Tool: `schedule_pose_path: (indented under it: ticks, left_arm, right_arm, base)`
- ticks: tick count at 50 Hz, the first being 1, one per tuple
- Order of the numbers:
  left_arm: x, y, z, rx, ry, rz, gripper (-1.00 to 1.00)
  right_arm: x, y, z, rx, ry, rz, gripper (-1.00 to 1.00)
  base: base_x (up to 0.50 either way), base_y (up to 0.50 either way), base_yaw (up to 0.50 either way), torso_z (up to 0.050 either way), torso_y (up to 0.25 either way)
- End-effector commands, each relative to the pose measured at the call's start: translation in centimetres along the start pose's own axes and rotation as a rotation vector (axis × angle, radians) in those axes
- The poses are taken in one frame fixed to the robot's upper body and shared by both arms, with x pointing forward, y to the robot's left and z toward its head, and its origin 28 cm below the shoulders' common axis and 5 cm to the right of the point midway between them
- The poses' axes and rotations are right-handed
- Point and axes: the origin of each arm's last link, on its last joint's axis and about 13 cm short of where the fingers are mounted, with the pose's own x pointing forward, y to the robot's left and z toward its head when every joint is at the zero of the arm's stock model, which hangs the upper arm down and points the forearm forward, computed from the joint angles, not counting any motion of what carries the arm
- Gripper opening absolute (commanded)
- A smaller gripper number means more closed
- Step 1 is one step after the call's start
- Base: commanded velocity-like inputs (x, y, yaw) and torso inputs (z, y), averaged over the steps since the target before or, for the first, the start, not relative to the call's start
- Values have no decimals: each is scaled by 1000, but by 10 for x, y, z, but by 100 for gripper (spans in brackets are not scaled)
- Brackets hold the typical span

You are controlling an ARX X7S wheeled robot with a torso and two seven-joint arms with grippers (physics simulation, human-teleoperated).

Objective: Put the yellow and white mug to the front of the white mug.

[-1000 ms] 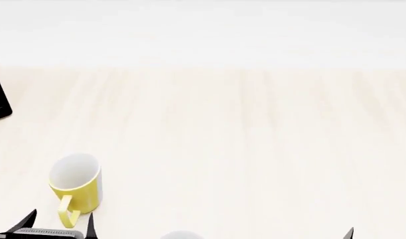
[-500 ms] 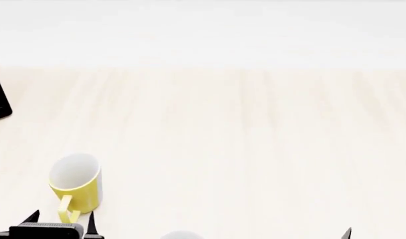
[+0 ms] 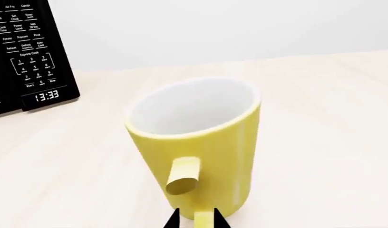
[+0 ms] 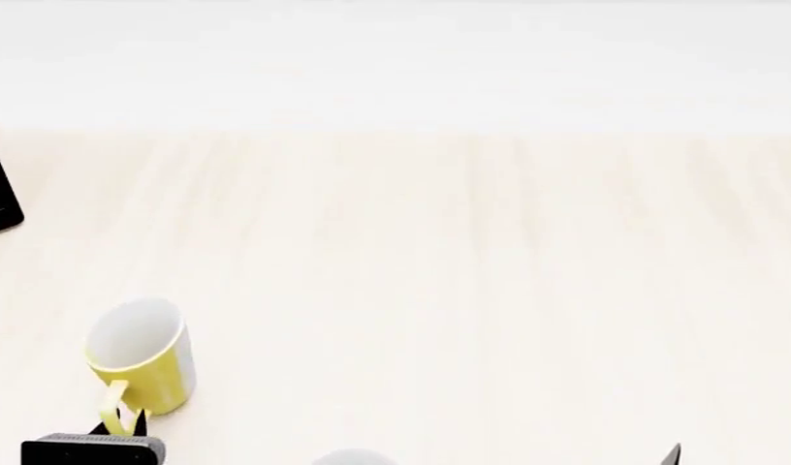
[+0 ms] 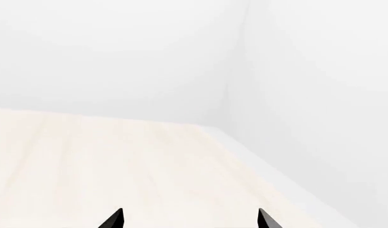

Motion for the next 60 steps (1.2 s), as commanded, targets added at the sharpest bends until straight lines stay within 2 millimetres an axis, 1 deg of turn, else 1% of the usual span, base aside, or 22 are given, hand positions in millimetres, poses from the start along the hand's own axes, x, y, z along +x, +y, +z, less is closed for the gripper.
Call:
schedule_pose_path:
  ticks: [1,9,13,16,18,19,23,24,26,27,29,31,33,34,39,41,43,45,49,55,57,60]
  left_arm:
    - [0,2,0,-5,-3,-5,-100]
    - [3,4,4,-40,-19,-73,-100]
    - [2,5,10,-74,-68,-143,-100]
    - [10,8,17,-70,-121,-184,-100]
    - [20,12,25,-27,-159,-226,-100]
    - [22,13,27,-31,-160,-240,-100]
    - [42,20,40,-8,-136,-342,-100]
    - [48,22,46,-26,-129,-434,-100]
    - [55,25,51,46,-136,-393,-100]
    - [58,26,55,24,-135,-455,-100]
    - [63,27,62,42,-130,-464,-100]
    - [65,27,71,14,-146,-506,-100]
    - [65,26,73,35,-163,-514,-100]
    - [64,24,80,4,-166,-530,-100]
    - [59,15,86,33,-219,-603,-100]
    - [59,12,86,65,-229,-636,-100]
    - [63,9,88,58,-220,-669,-100]
    - [67,9,90,69,-222,-666,-100]
    - [66,9,99,-17,-240,-728,-100]
    - [62,4,99,-21,-262,-799,-100]
    - [61,3,102,-77,-275,-834,-100]
    - [61,0,106,-113,-282,-845,-100]
  right_arm:
    - [0,1,-1,-5,5,4,100]
    - [0,0,0,-2,4,0,100]
    - [0,0,0,-2,3,1,100]
    - [-1,-1,0,-1,2,-1,100]
    - [0,-1,0,0,2,-2,100]
    - [0,-1,0,0,2,-2,100]
    - [0,0,0,-2,2,2,100]
    - [0,0,0,-2,2,3,100]
    - [0,-1,1,-1,2,-1,100]
    - [0,-2,1,0,2,-3,100]
    - [0,-1,0,1,3,-4,100]
    - [0,0,0,-3,4,2,100]
    - [0,0,0,-2,4,3,100]
    - [0,0,0,-1,3,2,100]
    - [0,0,0,-2,4,4,100]
    - [0,0,0,-2,3,5,100]
    - [0,0,0,-1,3,3,100]
    - [1,0,0,-1,4,3,100]
    - [1,0,0,-1,3,5,100]
    - [0,0,0,-1,2,5,100]
    - [0,0,0,0,3,2,100]
    - [0,0,0,-2,3,4,100]
  base:
    - [0,0,0,0,0]
    - [0,0,0,0,0]
    - [0,0,0,0,0]
    - [0,0,0,0,0]
    - [0,0,0,0,8]
    - [0,0,0,0,0]
    - [0,0,0,0,0]
    - [0,0,0,0,0]
    - [0,0,0,0,0]
    - [0,0,0,0,0]
    - [0,0,0,0,0]
    - [0,0,0,0,0]
    - [0,0,0,0,0]
    - [0,0,0,0,0]
    - [0,0,0,0,0]
    - [0,0,0,0,0]
    - [0,0,0,0,0]
    - [0,0,0,0,0]
    - [0,0,0,0,0]
    - [0,0,0,0,0]
    - [0,0,0,0,0]
    - [0,0,0,0,0]
